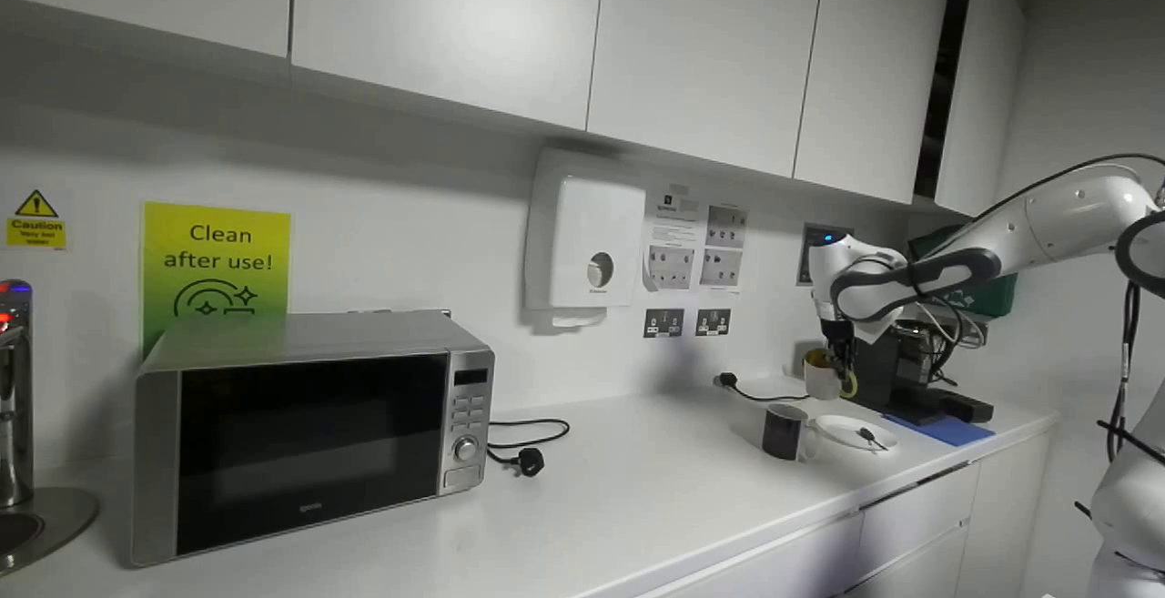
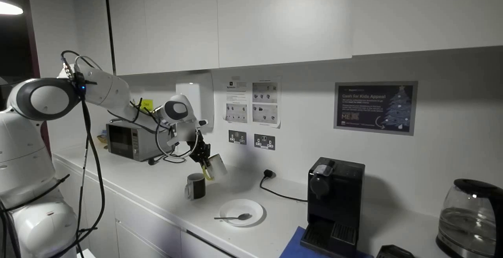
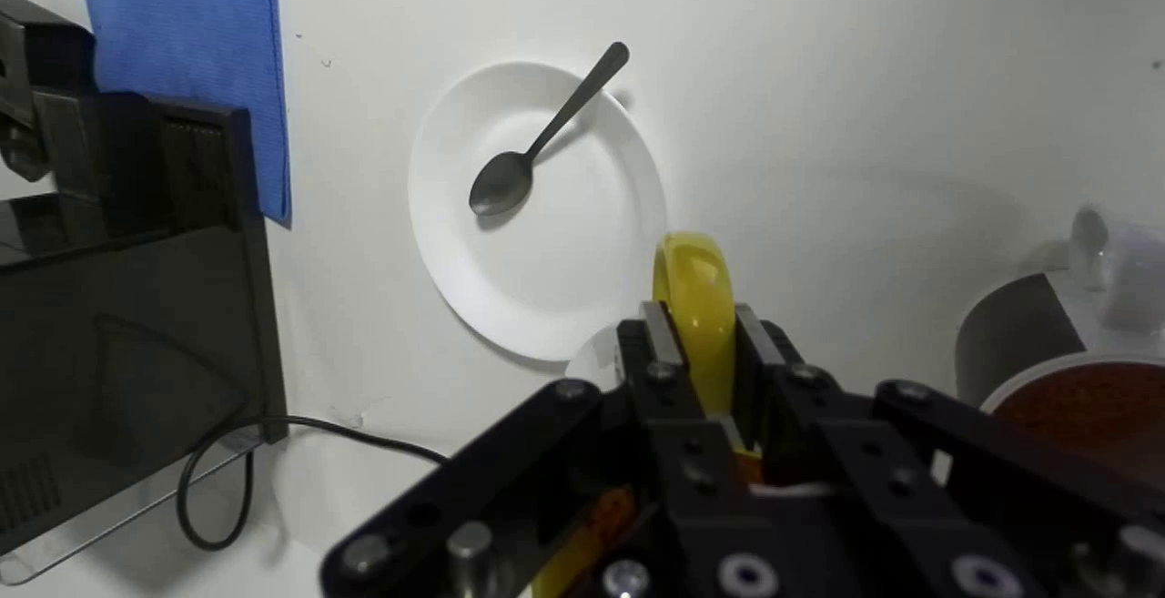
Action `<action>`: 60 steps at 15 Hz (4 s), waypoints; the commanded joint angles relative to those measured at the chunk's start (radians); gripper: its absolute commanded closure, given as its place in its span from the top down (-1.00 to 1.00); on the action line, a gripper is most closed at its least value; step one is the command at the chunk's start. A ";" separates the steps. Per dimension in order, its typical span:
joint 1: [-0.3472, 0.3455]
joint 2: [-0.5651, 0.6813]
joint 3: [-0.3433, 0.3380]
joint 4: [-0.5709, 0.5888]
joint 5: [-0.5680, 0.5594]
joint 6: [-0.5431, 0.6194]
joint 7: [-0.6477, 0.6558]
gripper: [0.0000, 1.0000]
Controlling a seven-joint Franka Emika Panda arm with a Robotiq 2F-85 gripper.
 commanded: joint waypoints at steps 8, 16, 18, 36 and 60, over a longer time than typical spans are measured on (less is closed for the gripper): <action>0.058 -0.068 0.140 -0.053 -0.248 -0.206 0.239 -0.91; 0.117 -0.051 0.177 -0.063 -0.329 -0.330 0.288 -0.91; 0.127 -0.045 0.182 -0.071 -0.351 -0.346 0.301 -0.91; 0.191 0.092 0.206 -0.079 -0.584 -0.418 0.426 -0.91; 0.260 0.186 0.225 -0.103 -0.786 -0.550 0.478 -0.91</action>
